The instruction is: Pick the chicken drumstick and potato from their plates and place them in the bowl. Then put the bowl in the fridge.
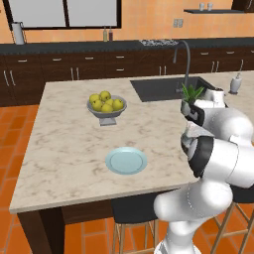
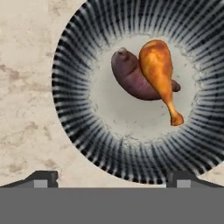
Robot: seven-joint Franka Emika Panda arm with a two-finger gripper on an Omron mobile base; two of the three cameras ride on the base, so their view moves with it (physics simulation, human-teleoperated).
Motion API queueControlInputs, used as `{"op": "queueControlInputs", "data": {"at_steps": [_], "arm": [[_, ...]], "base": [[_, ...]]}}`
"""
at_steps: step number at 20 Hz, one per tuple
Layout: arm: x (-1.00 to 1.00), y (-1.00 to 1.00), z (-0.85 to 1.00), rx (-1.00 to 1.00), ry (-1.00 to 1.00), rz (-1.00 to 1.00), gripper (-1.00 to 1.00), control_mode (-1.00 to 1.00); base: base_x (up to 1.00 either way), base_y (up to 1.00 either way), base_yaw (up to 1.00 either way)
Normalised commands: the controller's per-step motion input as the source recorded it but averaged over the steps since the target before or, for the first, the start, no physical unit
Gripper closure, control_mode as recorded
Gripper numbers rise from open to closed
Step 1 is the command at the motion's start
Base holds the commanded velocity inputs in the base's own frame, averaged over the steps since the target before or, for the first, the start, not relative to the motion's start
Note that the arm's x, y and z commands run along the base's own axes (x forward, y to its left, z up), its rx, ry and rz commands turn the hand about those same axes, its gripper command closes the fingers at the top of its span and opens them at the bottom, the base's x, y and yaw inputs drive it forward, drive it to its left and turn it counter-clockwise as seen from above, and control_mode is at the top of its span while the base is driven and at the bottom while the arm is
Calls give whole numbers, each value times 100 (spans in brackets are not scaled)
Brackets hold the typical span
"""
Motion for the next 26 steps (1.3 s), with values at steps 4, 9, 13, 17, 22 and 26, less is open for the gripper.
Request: {"op": "queueControlInputs", "data": {"at_steps": [4, 9, 13, 17, 22, 26], "arm": [[0, 39, -3, -11, 0, 0, -100, -100], [15, 19, -4, -3, 0, 0, -100, -100], [44, 4, -6, -1, 0, 0, -100, -100], [43, 9, -24, -2, 0, 0, -100, -100], [14, 3, -30, 0, 0, 0, -100, -100], [19, 0, -43, 0, 0, 0, -100, -100]], "base": [[0, 0, 0], [0, 0, 0], [0, 0, 0], [0, 0, 0], [0, 0, 0], [0, 0, 0]]}}
